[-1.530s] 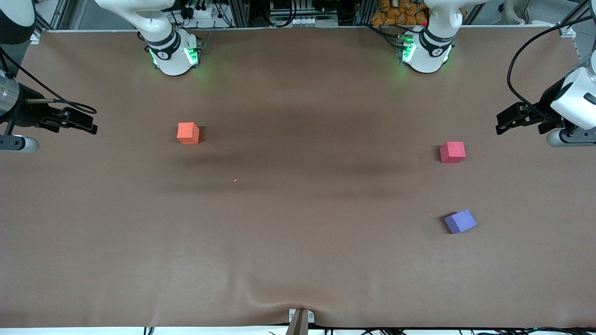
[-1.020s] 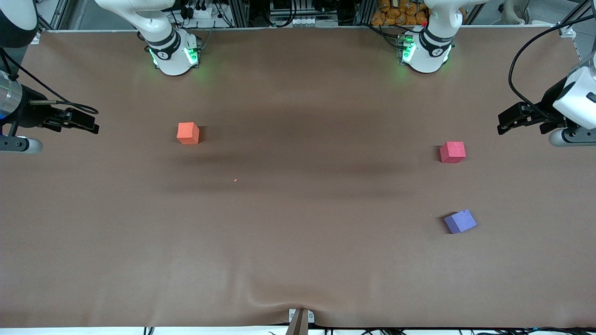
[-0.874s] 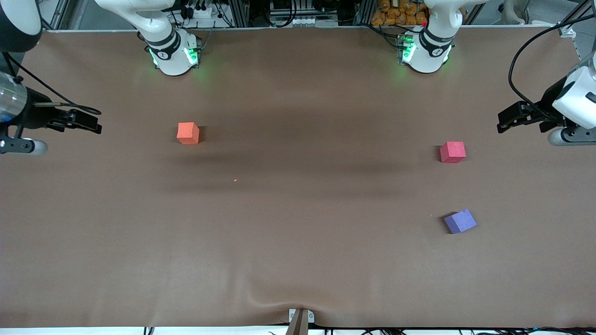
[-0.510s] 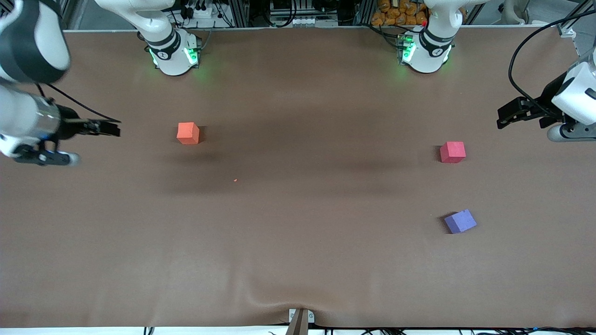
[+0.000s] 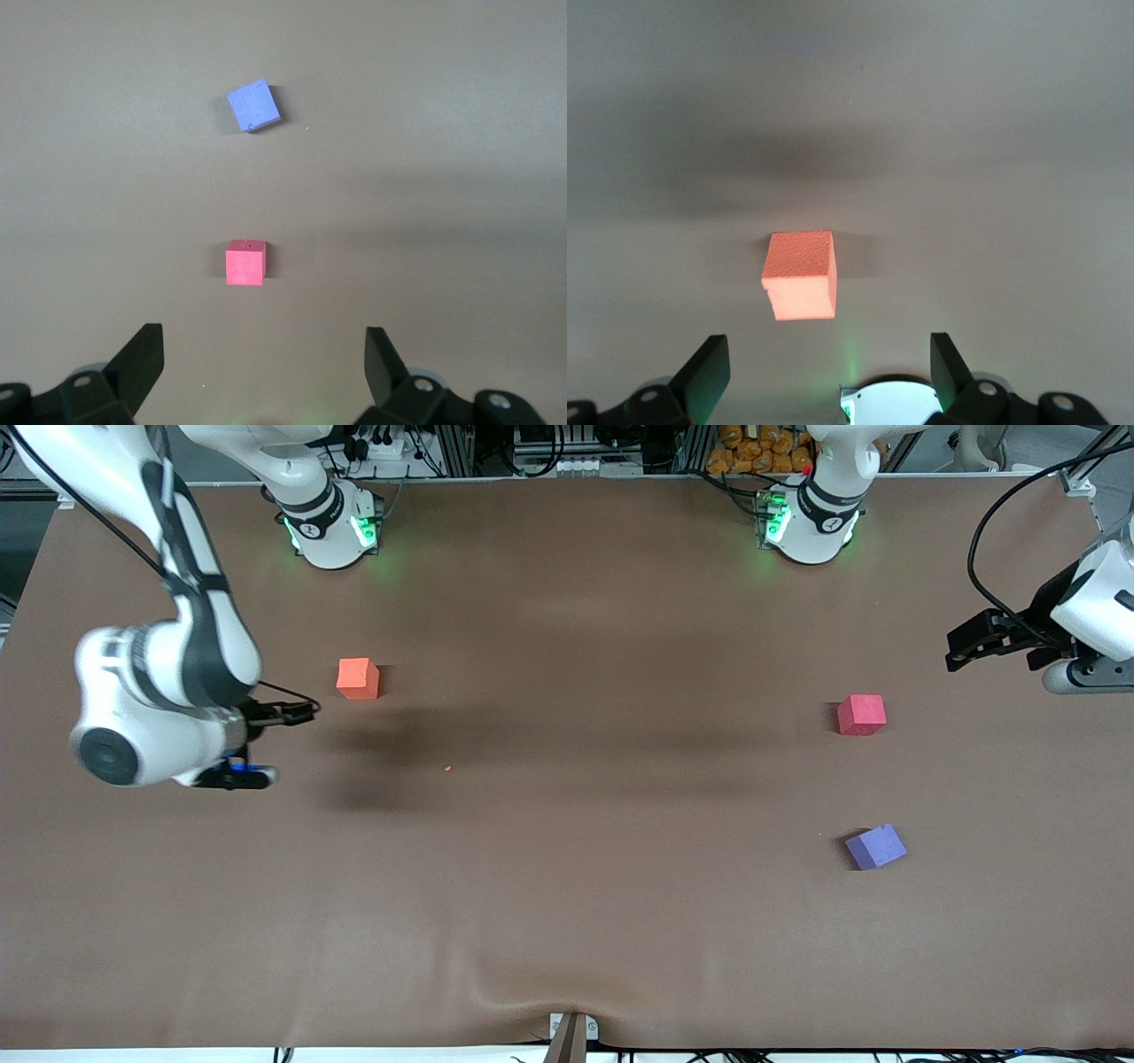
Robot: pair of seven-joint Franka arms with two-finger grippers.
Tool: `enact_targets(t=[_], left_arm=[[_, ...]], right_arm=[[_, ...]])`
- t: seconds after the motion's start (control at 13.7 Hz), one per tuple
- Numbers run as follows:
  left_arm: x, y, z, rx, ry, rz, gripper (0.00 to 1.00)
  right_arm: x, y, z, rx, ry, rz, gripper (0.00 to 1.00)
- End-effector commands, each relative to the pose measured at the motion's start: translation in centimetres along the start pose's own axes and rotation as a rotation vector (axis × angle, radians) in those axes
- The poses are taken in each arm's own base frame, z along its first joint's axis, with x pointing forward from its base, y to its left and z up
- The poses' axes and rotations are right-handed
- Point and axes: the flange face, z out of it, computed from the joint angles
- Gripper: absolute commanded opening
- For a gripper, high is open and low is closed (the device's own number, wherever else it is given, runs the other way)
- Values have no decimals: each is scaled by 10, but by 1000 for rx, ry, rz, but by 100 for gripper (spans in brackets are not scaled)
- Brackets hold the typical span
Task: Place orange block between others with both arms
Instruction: 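Reach the right gripper to the orange cube and close on it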
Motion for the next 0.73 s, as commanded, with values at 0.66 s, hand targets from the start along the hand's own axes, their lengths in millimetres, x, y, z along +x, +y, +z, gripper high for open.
enact_targets(t=[0.66], left_arm=[[14, 2, 14, -21, 4, -4, 100]], right_arm=[[-19, 13, 121, 140, -52, -32, 100]])
